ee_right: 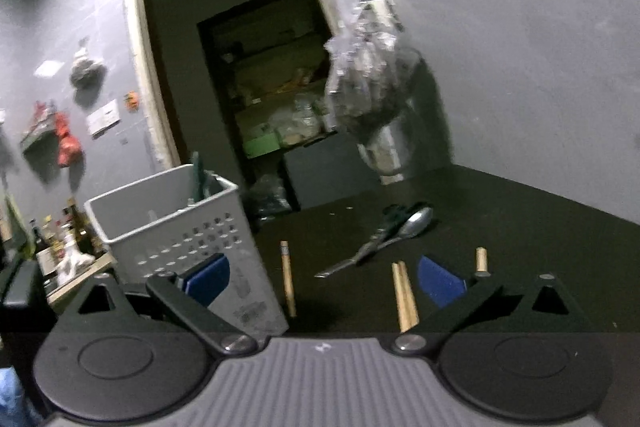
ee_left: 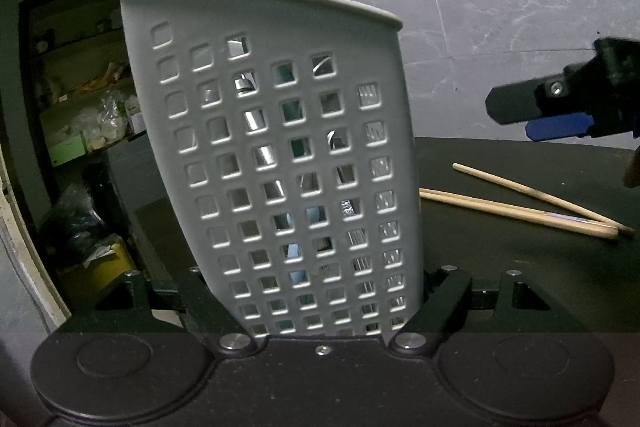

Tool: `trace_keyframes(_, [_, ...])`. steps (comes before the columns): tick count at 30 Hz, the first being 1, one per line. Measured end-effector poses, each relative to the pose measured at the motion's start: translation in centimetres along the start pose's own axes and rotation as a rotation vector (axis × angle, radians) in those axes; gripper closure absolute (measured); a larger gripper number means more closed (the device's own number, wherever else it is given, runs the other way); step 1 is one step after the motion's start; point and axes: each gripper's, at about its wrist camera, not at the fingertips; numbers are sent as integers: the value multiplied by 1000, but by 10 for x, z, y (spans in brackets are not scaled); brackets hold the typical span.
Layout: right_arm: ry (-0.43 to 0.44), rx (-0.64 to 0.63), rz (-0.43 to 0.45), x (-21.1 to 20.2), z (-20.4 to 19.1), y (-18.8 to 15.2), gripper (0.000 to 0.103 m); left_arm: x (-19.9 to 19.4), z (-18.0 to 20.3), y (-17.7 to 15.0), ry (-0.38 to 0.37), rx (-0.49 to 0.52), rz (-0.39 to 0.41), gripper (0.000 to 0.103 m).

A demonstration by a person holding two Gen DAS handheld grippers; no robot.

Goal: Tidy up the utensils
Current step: 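Move the right gripper back down to the utensil pile, then grasp the silver spoon beside the scissors with the right gripper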

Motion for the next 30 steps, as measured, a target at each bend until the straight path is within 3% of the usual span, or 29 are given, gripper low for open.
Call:
trace_keyframes(4, [-73,24,-4,0,-1,-2,0,4,-2,6,5,-4,-22,23])
trace_keyframes(15, [-244,38,-167,29,2,11,0,24,0,14,0,5,-54,23])
trace_keyframes(23, [-288,-8,-180,42,-7,17,0,31,-9,9,-28,31,-34,22])
trace_keyframes(27, [-258,-78,-146,46,-2,37,0,29,-10,3,-39,44,-28,22])
trace_keyframes(30, [-282,-139,-161,56,2,59,0,27,-8,0,-41,50,-24,22])
Point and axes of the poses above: each gripper's, at about its wrist camera, not at the fingertips, and x roughly the way its jaws point, z to its right, y to its top, and after that the axes turned 8 degrees about -z, right-handed
